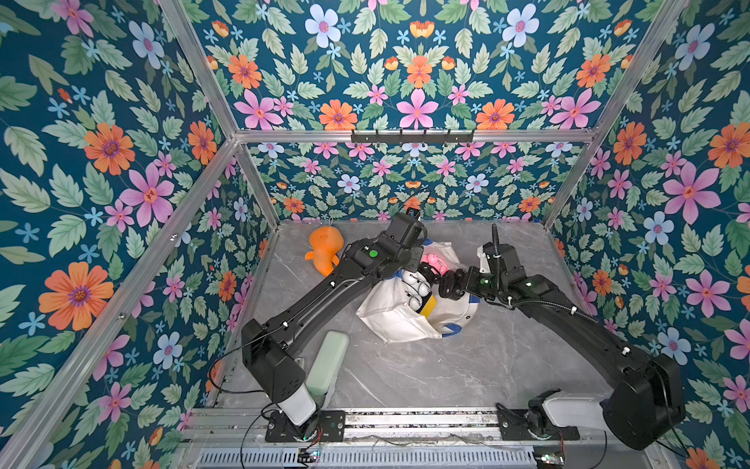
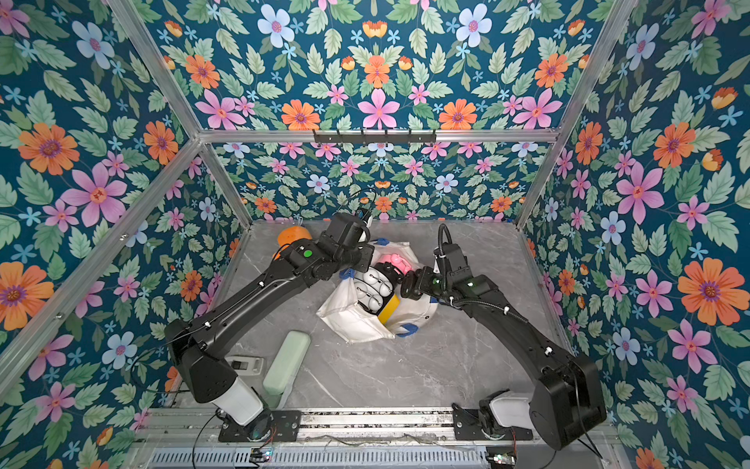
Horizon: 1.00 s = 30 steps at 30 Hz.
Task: Take the alarm clock out of the canvas bag
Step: Pick up the alarm from the canvas bag, then place the alarm at the center of the board.
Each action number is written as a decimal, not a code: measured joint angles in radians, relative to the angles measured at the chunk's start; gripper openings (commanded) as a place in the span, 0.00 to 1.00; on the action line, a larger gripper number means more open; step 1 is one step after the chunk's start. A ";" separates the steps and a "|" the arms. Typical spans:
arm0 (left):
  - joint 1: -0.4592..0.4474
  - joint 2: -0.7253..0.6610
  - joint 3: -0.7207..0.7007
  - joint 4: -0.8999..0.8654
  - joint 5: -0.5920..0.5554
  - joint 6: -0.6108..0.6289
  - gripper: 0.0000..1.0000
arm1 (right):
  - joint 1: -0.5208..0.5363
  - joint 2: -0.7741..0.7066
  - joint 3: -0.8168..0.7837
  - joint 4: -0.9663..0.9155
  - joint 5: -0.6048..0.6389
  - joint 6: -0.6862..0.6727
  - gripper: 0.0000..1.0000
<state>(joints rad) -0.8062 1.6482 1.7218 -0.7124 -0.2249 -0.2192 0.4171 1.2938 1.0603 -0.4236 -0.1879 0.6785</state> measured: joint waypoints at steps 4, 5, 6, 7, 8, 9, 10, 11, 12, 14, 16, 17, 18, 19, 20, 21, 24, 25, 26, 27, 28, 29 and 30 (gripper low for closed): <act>0.001 0.004 0.011 -0.002 -0.029 -0.010 0.00 | 0.001 -0.057 0.037 -0.074 -0.040 -0.041 0.00; 0.001 0.005 0.013 -0.003 -0.036 -0.011 0.00 | 0.001 -0.075 0.045 -0.097 -0.048 -0.055 0.00; 0.002 0.007 0.013 -0.005 -0.040 -0.011 0.00 | 0.001 -0.093 0.055 -0.120 -0.052 -0.065 0.00; 0.002 0.010 0.015 -0.006 -0.045 -0.011 0.00 | 0.001 -0.113 0.063 -0.143 -0.055 -0.077 0.00; 0.002 0.012 0.016 -0.006 -0.051 -0.012 0.00 | 0.001 -0.139 0.074 -0.170 -0.055 -0.089 0.00; 0.002 0.016 0.018 -0.008 -0.058 -0.015 0.00 | 0.001 -0.164 0.085 -0.192 -0.055 -0.101 0.00; 0.002 0.017 0.020 -0.010 -0.063 -0.016 0.00 | 0.001 -0.189 0.092 -0.209 -0.054 -0.112 0.00; 0.003 0.019 0.021 -0.013 -0.065 -0.016 0.00 | 0.001 -0.220 0.100 -0.231 -0.050 -0.123 0.00; 0.003 0.019 0.023 -0.015 -0.066 -0.018 0.00 | 0.001 -0.249 0.107 -0.250 -0.042 -0.136 0.00; 0.003 0.021 0.026 -0.018 -0.067 -0.019 0.00 | -0.006 -0.294 0.120 -0.284 -0.037 -0.154 0.00; 0.003 0.021 0.028 -0.021 -0.067 -0.019 0.00 | -0.018 -0.330 0.131 -0.316 -0.021 -0.175 0.00; 0.004 0.021 0.029 -0.022 -0.066 -0.019 0.00 | -0.024 -0.343 0.137 -0.331 -0.009 -0.187 0.00; 0.005 0.021 0.029 -0.022 -0.064 -0.019 0.00 | -0.033 -0.353 0.143 -0.347 0.004 -0.194 0.00; 0.005 0.021 0.029 -0.022 -0.064 -0.019 0.00 | -0.043 -0.356 0.151 -0.365 0.018 -0.208 0.00; 0.004 0.021 0.029 -0.022 -0.063 -0.019 0.00 | -0.056 -0.357 0.158 -0.383 0.036 -0.218 0.00; 0.004 0.021 0.029 -0.022 -0.063 -0.019 0.00 | -0.072 -0.355 0.166 -0.404 0.060 -0.228 0.00; 0.004 0.020 0.026 -0.021 -0.060 -0.018 0.00 | -0.123 -0.333 0.182 -0.458 0.152 -0.256 0.00; 0.004 0.019 0.024 -0.021 -0.059 -0.018 0.00 | -0.140 -0.322 0.182 -0.472 0.190 -0.266 0.00; 0.004 0.018 0.023 -0.022 -0.059 -0.018 0.00 | -0.159 -0.308 0.182 -0.486 0.226 -0.268 0.00; 0.004 0.016 0.022 -0.021 -0.059 -0.018 0.00 | -0.179 -0.290 0.182 -0.500 0.263 -0.277 0.00; 0.005 0.015 0.021 -0.021 -0.059 -0.018 0.00 | -0.194 -0.273 0.180 -0.507 0.291 -0.285 0.00; 0.005 0.012 0.019 -0.021 -0.058 -0.018 0.00 | -0.212 -0.250 0.177 -0.514 0.327 -0.290 0.00; 0.005 0.010 0.018 -0.021 -0.057 -0.018 0.00 | -0.229 -0.228 0.172 -0.515 0.354 -0.296 0.00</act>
<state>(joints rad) -0.8009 1.6577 1.7393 -0.7338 -0.2817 -0.2375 0.1883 1.0657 1.2327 -0.9390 0.1665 0.3824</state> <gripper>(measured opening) 0.062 0.065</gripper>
